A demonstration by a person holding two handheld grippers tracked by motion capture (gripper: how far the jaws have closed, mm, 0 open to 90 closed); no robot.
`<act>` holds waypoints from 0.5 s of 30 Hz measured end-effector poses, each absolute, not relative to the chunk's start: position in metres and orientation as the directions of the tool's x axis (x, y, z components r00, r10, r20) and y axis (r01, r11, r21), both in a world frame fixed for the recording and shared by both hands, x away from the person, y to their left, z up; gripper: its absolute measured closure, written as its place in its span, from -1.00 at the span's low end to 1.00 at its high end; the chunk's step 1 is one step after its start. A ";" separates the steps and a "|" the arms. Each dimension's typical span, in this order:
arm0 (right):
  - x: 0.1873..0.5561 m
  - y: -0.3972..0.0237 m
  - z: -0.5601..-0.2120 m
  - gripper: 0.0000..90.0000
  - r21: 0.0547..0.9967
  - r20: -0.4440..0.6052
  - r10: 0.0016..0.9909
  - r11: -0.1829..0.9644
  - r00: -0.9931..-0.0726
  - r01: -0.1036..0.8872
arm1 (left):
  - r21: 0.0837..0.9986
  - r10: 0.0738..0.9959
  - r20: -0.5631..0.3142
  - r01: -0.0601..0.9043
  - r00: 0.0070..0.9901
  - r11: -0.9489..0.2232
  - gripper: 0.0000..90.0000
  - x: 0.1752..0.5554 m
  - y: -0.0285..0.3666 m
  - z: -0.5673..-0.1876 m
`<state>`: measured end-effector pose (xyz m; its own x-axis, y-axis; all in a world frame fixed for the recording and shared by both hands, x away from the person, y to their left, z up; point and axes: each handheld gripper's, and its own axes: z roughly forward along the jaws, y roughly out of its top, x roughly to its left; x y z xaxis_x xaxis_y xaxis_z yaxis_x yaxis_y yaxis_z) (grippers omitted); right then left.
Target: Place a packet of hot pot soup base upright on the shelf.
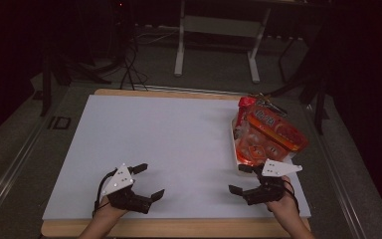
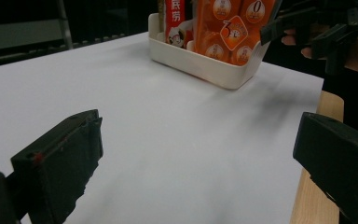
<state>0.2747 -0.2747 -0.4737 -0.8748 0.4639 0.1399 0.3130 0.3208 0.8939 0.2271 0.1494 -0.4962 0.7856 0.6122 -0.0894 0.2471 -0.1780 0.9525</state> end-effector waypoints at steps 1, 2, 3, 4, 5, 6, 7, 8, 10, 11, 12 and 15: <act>0.275 -0.275 -0.473 -0.69 0.896 0.136 0.464 0.318 -0.875 0.308 | 0.953 0.612 -0.090 0.247 0.786 -0.178 -0.96 0.227 0.149 -0.497; 0.275 -0.276 -0.472 -0.68 0.900 0.128 0.467 0.315 -0.875 0.300 | 0.952 0.611 -0.087 0.246 0.787 -0.181 -0.96 0.227 0.149 -0.497; 0.275 -0.277 -0.471 -0.68 0.902 0.126 0.467 0.313 -0.875 0.297 | 0.952 0.610 -0.083 0.244 0.788 -0.186 -0.96 0.227 0.149 -0.498; 0.276 -0.278 -0.471 -0.68 0.904 0.123 0.469 0.310 -0.875 0.294 | 0.951 0.610 -0.081 0.245 0.788 -0.189 -0.96 0.227 0.148 -0.498; 0.276 -0.279 -0.471 -0.68 0.905 0.124 0.469 0.307 -0.875 0.293 | 0.950 0.609 -0.077 0.243 0.789 -0.196 -0.96 0.226 0.148 -0.499; 0.277 -0.279 -0.471 -0.68 0.905 0.126 0.471 0.305 -0.873 0.296 | 0.950 0.607 -0.076 0.243 0.791 -0.198 -0.96 0.226 0.148 -0.499; 0.277 -0.280 -0.472 -0.68 0.905 0.130 0.470 0.303 -0.873 0.299 | 0.949 0.604 -0.077 0.245 0.793 -0.200 -0.96 0.226 0.147 -0.500; 0.278 -0.281 -0.472 -0.68 0.904 0.135 0.472 0.301 -0.871 0.303 | 0.949 0.602 -0.077 0.244 0.794 -0.201 -0.96 0.226 0.147 -0.500; 0.279 -0.281 -0.473 -0.68 0.902 0.135 0.472 0.305 -0.871 0.305 | 0.949 0.600 -0.072 0.240 0.797 -0.206 -0.96 0.226 0.146 -0.501; 0.279 -0.281 -0.474 -0.68 0.902 0.133 0.475 0.306 -0.870 0.306 | 0.949 0.600 -0.071 0.240 0.797 -0.205 -0.96 0.226 0.146 -0.501; 0.279 -0.281 -0.474 -0.68 0.902 0.131 0.476 0.307 -0.870 0.303 | 0.949 0.600 -0.075 0.241 0.796 -0.201 -0.96 0.226 0.146 -0.501; 0.280 -0.281 -0.474 -0.68 0.903 0.132 0.476 0.303 -0.869 0.303 | 0.951 0.604 -0.079 0.242 0.793 -0.194 -0.96 0.227 0.148 -0.501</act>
